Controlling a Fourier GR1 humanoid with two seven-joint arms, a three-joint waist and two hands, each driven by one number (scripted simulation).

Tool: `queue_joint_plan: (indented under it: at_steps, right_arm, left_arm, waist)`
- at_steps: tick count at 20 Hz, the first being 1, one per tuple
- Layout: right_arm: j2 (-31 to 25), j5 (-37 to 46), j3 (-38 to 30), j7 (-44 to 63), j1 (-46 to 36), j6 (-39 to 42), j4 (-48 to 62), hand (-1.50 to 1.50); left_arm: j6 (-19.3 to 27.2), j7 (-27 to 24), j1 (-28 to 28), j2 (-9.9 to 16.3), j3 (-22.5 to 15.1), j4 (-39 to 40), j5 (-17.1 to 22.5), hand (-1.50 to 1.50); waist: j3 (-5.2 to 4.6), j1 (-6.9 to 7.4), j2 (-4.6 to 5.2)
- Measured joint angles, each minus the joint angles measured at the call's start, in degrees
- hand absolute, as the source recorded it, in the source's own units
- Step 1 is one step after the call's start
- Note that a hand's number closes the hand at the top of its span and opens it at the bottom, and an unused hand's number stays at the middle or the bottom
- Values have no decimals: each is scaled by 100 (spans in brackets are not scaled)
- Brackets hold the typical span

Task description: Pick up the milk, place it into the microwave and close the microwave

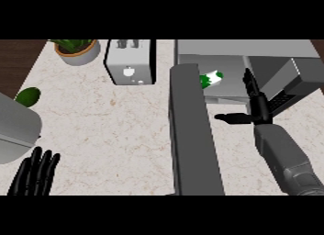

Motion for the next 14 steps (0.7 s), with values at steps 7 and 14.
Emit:
queue_joint_plan:
  at_steps: [7,14]
  right_arm:
    - [191,-217,-25,-315,858,515,-217,-150]
    - [230,-367,67,-570,1654,1299,-534,-150]
  left_arm:
    - [-120,132,-130,74,-210,72,-17,-150]
    - [-580,100,-335,301,-540,428,134,150]
  waist:
    - [34,-110,18]
    - [37,-173,15]
